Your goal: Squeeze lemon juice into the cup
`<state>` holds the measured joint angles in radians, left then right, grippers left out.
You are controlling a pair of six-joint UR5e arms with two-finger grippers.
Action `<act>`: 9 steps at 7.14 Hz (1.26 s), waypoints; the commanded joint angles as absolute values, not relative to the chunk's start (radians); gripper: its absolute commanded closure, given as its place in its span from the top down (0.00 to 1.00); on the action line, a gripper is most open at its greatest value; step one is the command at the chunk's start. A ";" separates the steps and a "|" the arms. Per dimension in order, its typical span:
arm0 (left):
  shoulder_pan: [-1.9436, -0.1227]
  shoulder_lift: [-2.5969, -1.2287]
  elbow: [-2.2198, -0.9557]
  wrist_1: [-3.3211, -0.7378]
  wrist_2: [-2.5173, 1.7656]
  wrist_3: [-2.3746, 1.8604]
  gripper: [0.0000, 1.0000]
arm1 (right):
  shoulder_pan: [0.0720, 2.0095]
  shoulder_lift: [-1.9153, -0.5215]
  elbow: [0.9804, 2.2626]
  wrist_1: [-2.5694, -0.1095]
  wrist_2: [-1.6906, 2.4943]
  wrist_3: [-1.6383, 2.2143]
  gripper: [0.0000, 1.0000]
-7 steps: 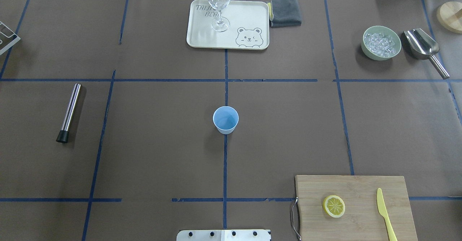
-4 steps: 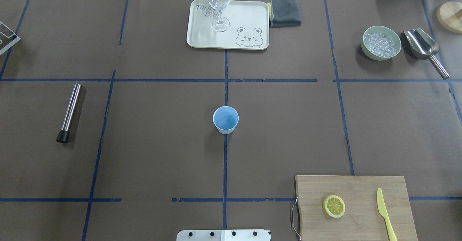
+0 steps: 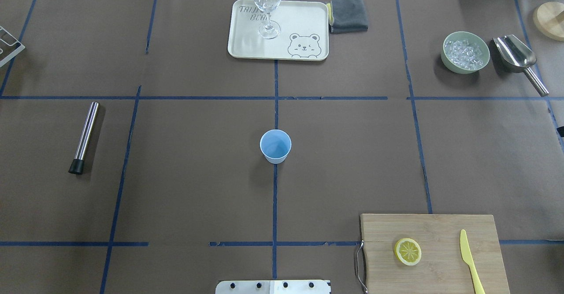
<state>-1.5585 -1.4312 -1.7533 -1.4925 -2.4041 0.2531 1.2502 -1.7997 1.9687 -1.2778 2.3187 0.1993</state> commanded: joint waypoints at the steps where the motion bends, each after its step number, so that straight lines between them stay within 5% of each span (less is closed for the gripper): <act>1: -1.559 -1.431 -1.755 -1.493 -2.405 0.253 1.00 | 1.033 -1.819 2.118 -1.275 2.229 0.508 1.00; 4: -1.559 -1.431 -1.759 -1.497 -2.405 0.253 1.00 | 0.609 -1.816 2.288 -1.272 1.942 1.040 1.00; 6: -1.559 -1.433 -1.761 -1.499 -2.405 0.253 1.00 | 0.238 -1.806 2.298 -1.235 1.547 1.394 1.00; 9: -1.559 -1.434 -1.763 -1.500 -2.405 0.253 1.00 | 0.043 -1.726 2.225 -1.236 1.363 1.525 1.00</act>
<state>-1.5585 -1.4337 -1.7614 -1.4990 -2.4053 0.2531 0.1017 -1.7715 2.2685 -1.2370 1.4270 1.4857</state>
